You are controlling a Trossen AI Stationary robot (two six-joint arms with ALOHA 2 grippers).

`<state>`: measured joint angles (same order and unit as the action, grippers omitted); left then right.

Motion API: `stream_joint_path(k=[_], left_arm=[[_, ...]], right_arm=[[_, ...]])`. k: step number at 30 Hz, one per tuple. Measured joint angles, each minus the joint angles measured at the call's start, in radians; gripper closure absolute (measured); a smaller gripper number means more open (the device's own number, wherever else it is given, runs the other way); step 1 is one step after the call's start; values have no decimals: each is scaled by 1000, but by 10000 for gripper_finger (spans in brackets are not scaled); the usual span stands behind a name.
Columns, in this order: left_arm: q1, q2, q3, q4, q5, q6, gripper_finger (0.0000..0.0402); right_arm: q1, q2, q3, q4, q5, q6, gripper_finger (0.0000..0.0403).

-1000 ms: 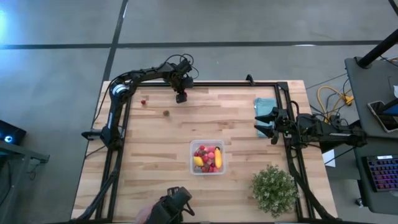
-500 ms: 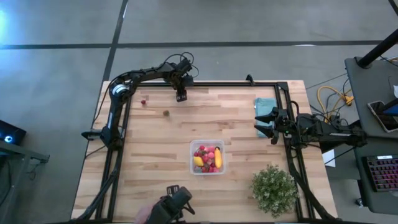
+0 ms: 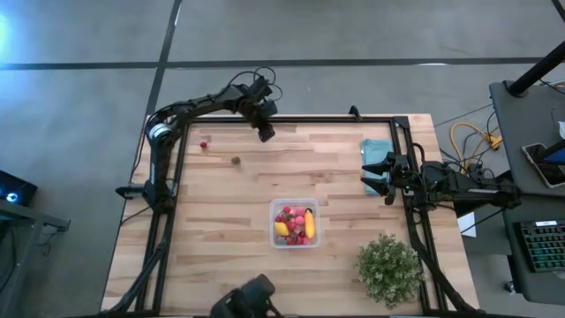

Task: Pick and placing Produce into tupperware
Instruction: Put the red strawberry into the transparent bin

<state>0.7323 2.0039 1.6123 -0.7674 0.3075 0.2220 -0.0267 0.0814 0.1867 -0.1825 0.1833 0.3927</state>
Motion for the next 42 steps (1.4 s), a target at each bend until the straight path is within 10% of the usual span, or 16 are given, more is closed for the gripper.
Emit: stream_joint_path(k=[5,12,26,38,42], left_arm=[[-78,-85,0,-1,264,-142,276],[-330,-202,0,-3,283,-164,276],[-768,-148,-3,-7,-96,-373,256],[-777,-110,3,-139,-187,-678,148],[-719,-166,18,-405,-392,-715,142]], right_arm=[[0,0,0,0,0,0,154],[0,0,0,0,0,0,150],[0,0,0,0,0,0,152],[0,0,0,0,0,0,155],[0,0,0,0,0,0,156]])
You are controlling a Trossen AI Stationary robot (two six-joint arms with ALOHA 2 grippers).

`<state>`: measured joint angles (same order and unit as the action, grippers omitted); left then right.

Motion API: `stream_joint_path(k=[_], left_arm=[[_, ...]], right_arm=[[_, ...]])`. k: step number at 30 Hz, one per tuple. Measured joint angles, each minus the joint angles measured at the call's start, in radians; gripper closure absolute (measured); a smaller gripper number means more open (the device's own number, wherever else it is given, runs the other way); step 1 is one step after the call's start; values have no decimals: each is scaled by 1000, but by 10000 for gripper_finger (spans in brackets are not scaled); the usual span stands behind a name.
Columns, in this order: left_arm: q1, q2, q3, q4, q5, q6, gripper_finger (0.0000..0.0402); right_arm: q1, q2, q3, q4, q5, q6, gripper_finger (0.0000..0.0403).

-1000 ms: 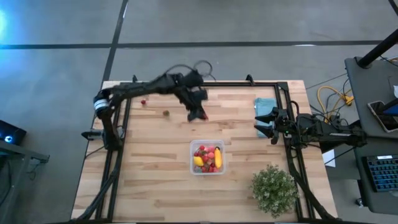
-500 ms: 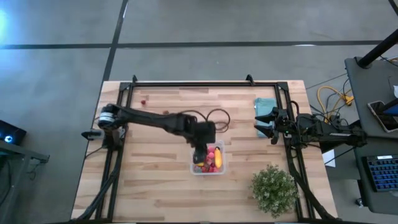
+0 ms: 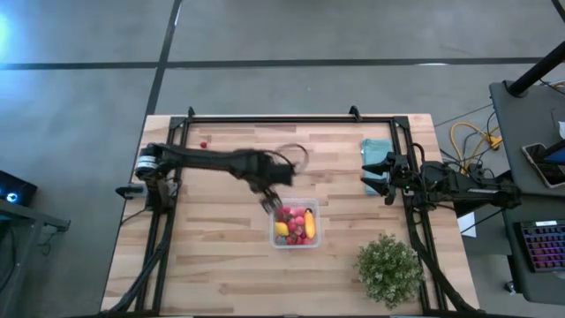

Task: Pick and placing Produce into tupperware
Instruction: Put the red strawberry into the transparent bin

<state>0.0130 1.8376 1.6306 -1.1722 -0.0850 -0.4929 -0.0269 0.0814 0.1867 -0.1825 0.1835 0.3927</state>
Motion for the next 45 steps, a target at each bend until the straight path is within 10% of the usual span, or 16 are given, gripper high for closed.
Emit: stream_joint_path(k=[4,17,45], left_arm=[[121,-40,-20,-218,-186,-205,141],[508,-54,-226,-22,3,-208,141],[599,-54,-478,251,44,-199,161]], right_arm=[[0,0,0,0,0,0,154],[0,0,0,1,0,0,156],[0,0,0,0,0,0,150]])
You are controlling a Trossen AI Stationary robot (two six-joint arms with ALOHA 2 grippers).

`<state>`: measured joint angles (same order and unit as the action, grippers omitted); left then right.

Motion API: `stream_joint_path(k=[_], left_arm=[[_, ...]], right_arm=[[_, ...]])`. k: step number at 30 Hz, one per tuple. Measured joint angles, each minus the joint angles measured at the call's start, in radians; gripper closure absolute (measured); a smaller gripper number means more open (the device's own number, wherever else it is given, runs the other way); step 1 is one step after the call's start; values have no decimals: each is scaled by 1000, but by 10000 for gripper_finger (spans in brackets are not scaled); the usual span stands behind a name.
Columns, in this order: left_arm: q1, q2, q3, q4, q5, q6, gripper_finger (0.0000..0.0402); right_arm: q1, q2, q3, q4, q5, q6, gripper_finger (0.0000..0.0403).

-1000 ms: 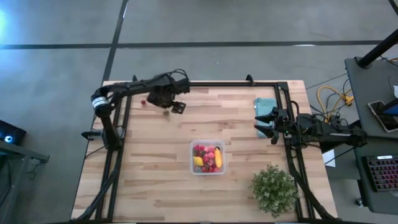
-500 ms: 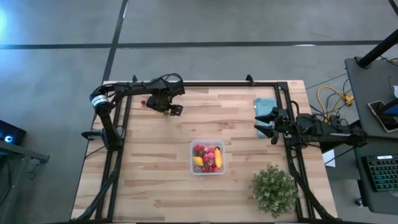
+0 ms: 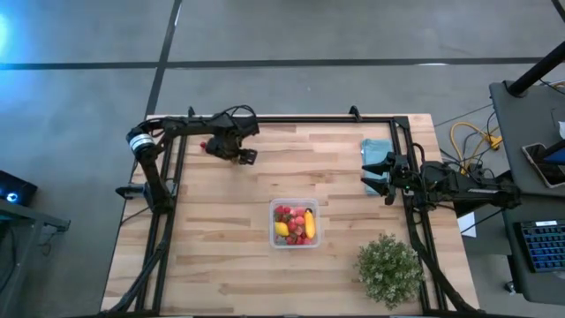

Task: Pick and placing Produce into tupperware
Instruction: Put the red strawberry into the transparent bin

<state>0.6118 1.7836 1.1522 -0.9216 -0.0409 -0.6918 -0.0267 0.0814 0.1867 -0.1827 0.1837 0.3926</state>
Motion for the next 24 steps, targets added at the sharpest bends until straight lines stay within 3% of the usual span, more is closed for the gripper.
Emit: stream_joint_path(k=[11,24], left_arm=[[11,0,1,60,-20,26,212],[11,0,0,34,-12,26,217]], right_arm=[[0,0,0,0,0,0,152],[0,0,0,0,0,0,156]])
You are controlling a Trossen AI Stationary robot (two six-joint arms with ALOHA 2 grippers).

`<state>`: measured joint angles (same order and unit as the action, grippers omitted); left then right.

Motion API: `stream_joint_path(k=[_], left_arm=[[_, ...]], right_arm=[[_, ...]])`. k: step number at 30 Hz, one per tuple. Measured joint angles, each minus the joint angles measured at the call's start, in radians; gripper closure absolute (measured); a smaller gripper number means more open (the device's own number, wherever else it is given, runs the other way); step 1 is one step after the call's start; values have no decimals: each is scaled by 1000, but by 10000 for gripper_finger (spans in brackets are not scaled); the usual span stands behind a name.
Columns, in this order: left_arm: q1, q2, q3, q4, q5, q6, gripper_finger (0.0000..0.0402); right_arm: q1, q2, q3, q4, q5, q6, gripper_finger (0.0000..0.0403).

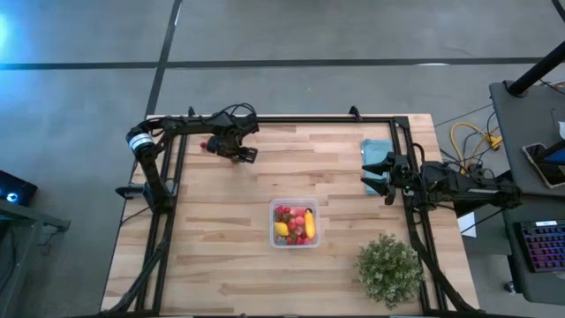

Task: Pick and placing Produce into tupperware
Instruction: Put the red strawberry into the transparent bin

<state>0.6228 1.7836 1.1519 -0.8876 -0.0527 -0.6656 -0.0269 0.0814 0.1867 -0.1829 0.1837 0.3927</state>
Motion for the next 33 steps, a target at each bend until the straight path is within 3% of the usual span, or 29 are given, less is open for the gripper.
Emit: stream_joint_path(k=[14,24,33], left_arm=[[0,0,-4,-13,14,25,217],[0,9,-73,2,29,23,218],[-1,11,-36,40,26,36,218]], right_arm=[[0,0,0,0,0,0,156],[0,0,0,0,0,0,149],[0,0,0,0,0,0,156]])
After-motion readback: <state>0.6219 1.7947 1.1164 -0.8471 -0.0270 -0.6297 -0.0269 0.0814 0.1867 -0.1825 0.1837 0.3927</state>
